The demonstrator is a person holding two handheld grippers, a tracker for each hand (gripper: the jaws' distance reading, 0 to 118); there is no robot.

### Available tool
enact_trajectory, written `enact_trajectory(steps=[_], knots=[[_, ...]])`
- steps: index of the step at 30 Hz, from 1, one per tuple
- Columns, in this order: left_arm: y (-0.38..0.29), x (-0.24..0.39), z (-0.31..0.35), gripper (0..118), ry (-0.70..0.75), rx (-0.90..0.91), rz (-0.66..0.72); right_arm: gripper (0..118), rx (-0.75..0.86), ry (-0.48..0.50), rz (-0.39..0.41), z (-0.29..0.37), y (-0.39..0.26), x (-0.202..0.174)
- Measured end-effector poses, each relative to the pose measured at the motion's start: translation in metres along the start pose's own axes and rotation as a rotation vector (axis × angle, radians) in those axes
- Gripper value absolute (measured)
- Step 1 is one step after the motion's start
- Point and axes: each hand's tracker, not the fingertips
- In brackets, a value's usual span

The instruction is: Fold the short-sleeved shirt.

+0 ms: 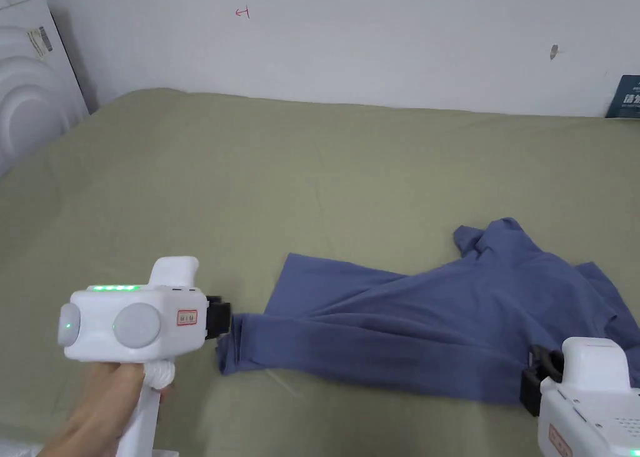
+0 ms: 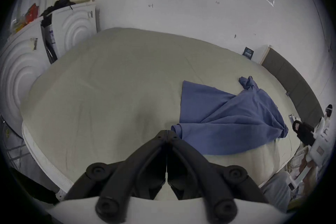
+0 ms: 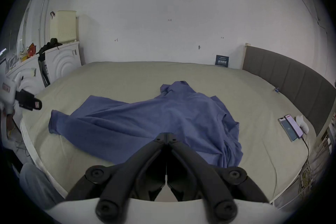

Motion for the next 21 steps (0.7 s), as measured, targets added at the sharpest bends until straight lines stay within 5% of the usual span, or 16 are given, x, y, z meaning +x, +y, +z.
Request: enact_trajectory(steps=[3,8,10,12,15,21], knots=[[0.005,0.013,-0.02,118,0.018,-0.023,0.005,0,-0.025,0.011,0.012,-0.007,-0.004,-0.001],[0.004,0.034,-0.033,104,0.04,-0.094,-0.025,0,-0.065,0.015,0.025,-0.015,-0.009,0.001],[0.0,0.029,-0.049,75,0.029,-0.13,-0.045,0,-0.083,0.016,0.021,-0.02,-0.012,0.004],[-0.009,0.034,-0.051,9,0.018,-0.147,-0.061,0,-0.097,0.016,0.014,-0.024,-0.013,0.007],[-0.012,0.006,-0.092,6,0.015,-0.153,-0.048,0,-0.111,0.015,0.006,-0.029,-0.01,0.012],[-0.016,0.011,-0.073,5,0.003,-0.121,-0.022,0,-0.114,0.001,0.003,-0.05,0.022,0.034]])
